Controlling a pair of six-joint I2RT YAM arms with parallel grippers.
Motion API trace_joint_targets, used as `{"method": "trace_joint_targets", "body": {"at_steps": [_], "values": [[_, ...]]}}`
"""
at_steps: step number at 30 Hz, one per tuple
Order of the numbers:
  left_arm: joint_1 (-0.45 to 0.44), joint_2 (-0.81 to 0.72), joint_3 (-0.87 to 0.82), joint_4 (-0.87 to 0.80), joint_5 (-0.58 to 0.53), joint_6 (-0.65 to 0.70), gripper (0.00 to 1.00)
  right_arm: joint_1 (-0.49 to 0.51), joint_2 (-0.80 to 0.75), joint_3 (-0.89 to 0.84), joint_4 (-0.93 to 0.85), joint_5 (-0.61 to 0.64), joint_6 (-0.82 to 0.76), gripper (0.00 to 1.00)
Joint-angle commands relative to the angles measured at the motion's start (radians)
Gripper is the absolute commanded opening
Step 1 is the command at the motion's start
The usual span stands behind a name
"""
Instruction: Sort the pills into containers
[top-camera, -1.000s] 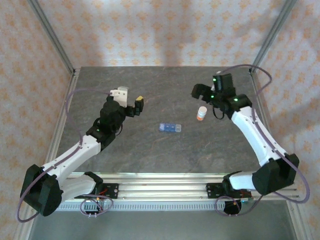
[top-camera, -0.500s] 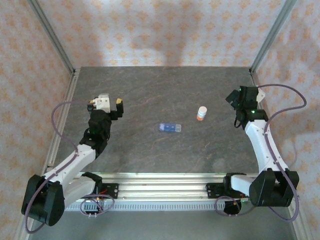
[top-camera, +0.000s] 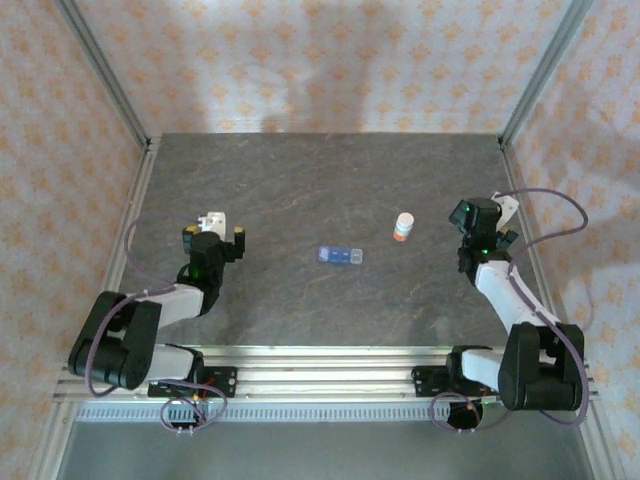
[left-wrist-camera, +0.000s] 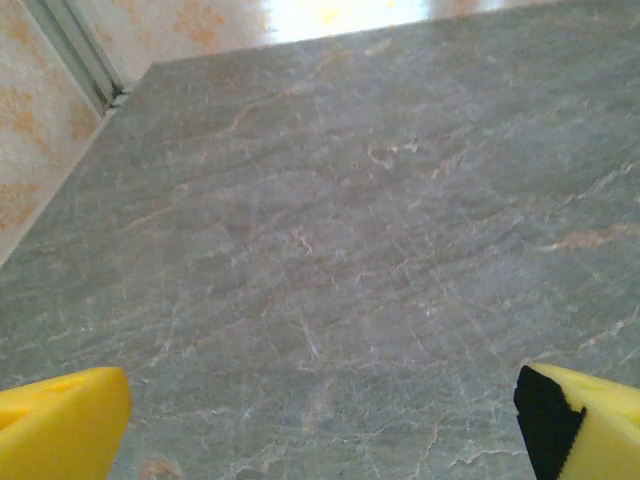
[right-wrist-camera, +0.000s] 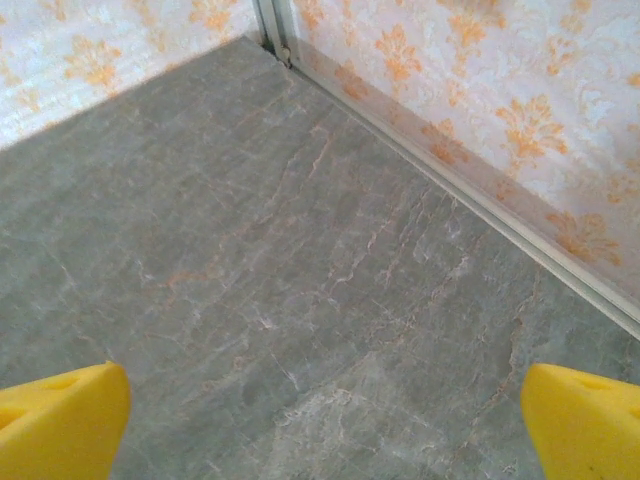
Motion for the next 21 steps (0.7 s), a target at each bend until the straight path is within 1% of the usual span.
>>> {"method": "trace_joint_targets", "body": {"at_steps": [1,3,4,6,8,10,11,14,15,17,18,19,21], "values": [[0.009,0.052,0.012,0.144,0.049,0.034,1.0,-0.001,0.041,-0.091,0.247,-0.006,-0.074,1.0],[0.027,0.065,0.01,0.161,0.034,0.004,1.0,-0.001,0.081,-0.137,0.351,-0.045,-0.096,1.0],[0.049,0.077,-0.005,0.192,0.068,-0.009,1.0,-0.001,0.104,-0.163,0.418,-0.071,-0.107,1.0],[0.064,0.11,-0.014,0.234,0.141,0.003,1.0,0.0,0.145,-0.214,0.54,-0.123,-0.122,1.0],[0.074,0.146,-0.006,0.245,0.16,0.0,1.0,0.001,0.18,-0.251,0.645,-0.152,-0.122,1.0],[0.086,0.16,0.011,0.244,0.168,-0.01,1.0,0.003,0.205,-0.264,0.691,-0.18,-0.133,1.0],[0.093,0.164,0.016,0.245,0.181,-0.015,1.0,0.002,0.206,-0.262,0.686,-0.198,-0.141,1.0],[0.102,0.162,0.036,0.204,0.191,-0.023,1.0,0.005,0.238,-0.266,0.726,-0.236,-0.159,1.0],[0.102,0.164,0.038,0.204,0.183,-0.025,1.0,0.009,0.258,-0.272,0.756,-0.232,-0.161,1.0],[0.103,0.165,0.044,0.194,0.171,-0.03,1.0,0.018,0.324,-0.293,0.869,-0.21,-0.165,1.0],[0.103,0.165,0.047,0.189,0.158,-0.034,1.0,0.021,0.325,-0.282,0.84,-0.217,-0.171,1.0],[0.103,0.167,0.053,0.181,0.137,-0.041,1.0,0.022,0.304,-0.254,0.75,-0.228,-0.174,1.0],[0.103,0.168,0.069,0.152,0.091,-0.063,1.0,0.026,0.325,-0.231,0.747,-0.249,-0.188,1.0]]}}
